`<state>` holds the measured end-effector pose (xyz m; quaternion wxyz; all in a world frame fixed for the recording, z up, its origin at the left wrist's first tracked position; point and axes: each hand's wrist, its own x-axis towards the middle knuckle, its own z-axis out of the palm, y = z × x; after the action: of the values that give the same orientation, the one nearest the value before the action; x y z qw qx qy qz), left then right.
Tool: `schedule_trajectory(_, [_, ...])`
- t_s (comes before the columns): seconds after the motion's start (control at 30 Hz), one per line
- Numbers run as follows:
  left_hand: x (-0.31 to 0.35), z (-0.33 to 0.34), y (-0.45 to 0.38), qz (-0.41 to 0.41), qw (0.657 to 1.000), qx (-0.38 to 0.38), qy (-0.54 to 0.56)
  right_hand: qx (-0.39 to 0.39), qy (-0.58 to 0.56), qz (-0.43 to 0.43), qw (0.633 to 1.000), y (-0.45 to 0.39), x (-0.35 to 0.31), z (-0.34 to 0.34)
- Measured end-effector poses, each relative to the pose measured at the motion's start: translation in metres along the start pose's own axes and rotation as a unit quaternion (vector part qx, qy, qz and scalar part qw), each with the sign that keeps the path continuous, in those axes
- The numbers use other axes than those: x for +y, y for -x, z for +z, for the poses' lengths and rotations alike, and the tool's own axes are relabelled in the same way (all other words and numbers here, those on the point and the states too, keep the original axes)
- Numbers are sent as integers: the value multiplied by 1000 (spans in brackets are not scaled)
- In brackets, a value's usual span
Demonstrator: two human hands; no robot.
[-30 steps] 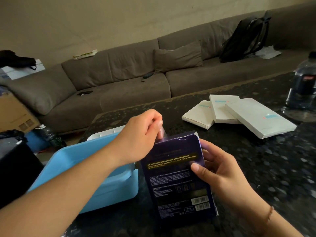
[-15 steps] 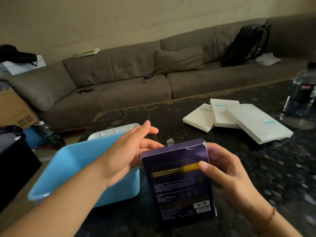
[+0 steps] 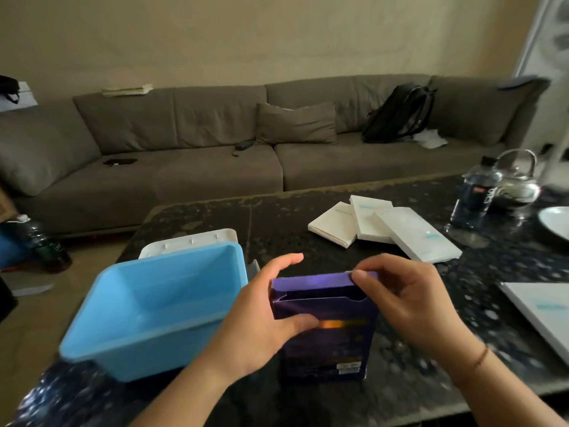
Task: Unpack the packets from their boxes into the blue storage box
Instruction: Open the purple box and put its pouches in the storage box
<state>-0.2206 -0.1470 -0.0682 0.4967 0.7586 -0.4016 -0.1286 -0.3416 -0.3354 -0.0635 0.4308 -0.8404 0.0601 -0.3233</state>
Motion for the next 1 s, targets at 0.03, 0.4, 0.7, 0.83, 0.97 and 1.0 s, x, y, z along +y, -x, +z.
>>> schedule_trajectory(0.03, [-1,0,2,13,1000,-1,9,6,5,2,1000,-2,-3,1])
schedule_trajectory(0.4, [-2,12,25,126,983,81,104,-43,-88,261,960,-19,-16,7])
schedule_trajectory(0.7, [-7,20,26,50,960,123,248,-27,201,-168,965,21,-23,-5])
schedule_trajectory(0.83, [-9,24,30,42,960,126,248,-15,169,-129,977,23,-14,-16])
schedule_trajectory(0.97, [-11,26,28,36,958,124,257,27,192,-119,974,25,-7,-31])
schedule_trajectory(1.0, [-12,26,28,33,957,124,260,33,219,-120,968,25,-8,-32])
